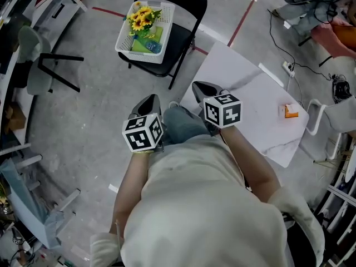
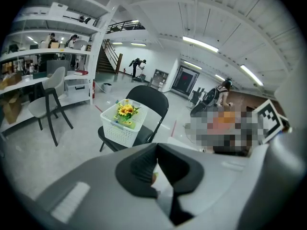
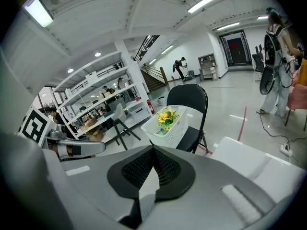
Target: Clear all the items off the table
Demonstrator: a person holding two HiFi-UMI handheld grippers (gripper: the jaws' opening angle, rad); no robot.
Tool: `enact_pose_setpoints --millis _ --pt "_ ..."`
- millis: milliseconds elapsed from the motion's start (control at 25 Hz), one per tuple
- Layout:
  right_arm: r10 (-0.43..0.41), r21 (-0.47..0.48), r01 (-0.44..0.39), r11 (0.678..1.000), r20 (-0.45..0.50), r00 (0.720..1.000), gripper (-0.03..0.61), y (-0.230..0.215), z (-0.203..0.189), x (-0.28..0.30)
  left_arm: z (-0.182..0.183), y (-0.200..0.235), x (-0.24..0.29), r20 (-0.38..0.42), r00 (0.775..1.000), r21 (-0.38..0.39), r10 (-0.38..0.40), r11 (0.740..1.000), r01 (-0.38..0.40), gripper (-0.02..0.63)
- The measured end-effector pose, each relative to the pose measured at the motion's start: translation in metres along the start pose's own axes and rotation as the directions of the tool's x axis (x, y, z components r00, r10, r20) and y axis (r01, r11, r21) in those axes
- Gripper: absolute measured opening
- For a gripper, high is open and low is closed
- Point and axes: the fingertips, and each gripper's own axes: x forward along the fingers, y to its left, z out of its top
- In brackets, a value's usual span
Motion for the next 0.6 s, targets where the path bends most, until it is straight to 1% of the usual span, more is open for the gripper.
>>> enact_pose_setpoints --millis 160,320,600 --pt "-0.018 0.023 0.018 1.000 -0.004 1.000 -0.002 -0.010 -0.004 -0.005 0.000 -0.007 0.002 -0.003 1.000 0.023 -0.012 1.000 0.013 0.009" --pt "-0.033 0.031 0.033 0.999 0.002 0.999 0.000 -0.014 -0.005 -0.014 -0.003 -0.018 0.005 -0.028 0.999 0.053 -0.036 0.998 0.037 0.009" --pt "-0.066 0.059 0.065 0.996 0.016 0.998 -0.002 -0.039 -0.003 -0.042 0.001 -0.058 0.018 -0.051 0.995 0.094 -0.082 0.992 0.086 0.009"
